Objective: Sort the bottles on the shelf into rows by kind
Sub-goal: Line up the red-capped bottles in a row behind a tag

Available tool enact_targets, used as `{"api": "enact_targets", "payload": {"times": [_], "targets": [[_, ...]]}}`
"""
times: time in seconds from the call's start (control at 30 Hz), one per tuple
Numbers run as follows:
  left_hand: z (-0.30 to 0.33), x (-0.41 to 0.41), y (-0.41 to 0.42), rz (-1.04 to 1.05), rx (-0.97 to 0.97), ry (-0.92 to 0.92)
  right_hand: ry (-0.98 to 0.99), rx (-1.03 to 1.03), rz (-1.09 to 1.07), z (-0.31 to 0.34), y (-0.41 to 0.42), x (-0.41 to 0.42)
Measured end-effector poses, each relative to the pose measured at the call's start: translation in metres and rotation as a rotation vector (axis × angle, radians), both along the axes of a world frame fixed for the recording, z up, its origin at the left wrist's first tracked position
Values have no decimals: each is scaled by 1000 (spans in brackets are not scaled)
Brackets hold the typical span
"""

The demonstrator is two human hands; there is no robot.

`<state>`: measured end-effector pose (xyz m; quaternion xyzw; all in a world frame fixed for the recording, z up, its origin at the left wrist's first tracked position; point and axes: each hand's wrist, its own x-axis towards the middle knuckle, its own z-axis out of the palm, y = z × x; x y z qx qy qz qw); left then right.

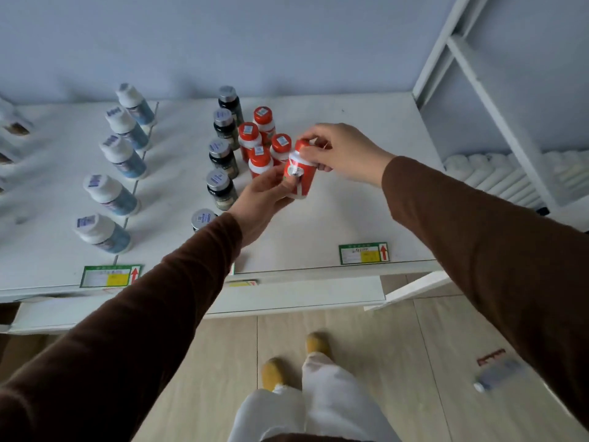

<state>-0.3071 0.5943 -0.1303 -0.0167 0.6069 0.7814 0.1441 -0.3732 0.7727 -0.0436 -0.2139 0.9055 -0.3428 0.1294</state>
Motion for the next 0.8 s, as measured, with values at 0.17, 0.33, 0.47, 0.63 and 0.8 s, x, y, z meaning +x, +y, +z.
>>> {"api": "enact_targets", "payload": {"times": [0.17, 0.33, 0.47, 0.63, 0.8], "targets": [[21, -14, 6, -150, 293, -107, -98, -156, -153, 26, 18, -5], [26, -24, 14, -195, 316, -130, -135, -167, -154, 28, 32, -12], [25, -26, 31, -242, -81, 44, -67, -15, -26, 23, 53, -10], [2, -14, 75, -245, -576, 239, 24, 195, 123, -9, 84, 9], [-28, -10, 78, -199, -933, 366, 93, 330, 188, -39, 103, 23]]}}
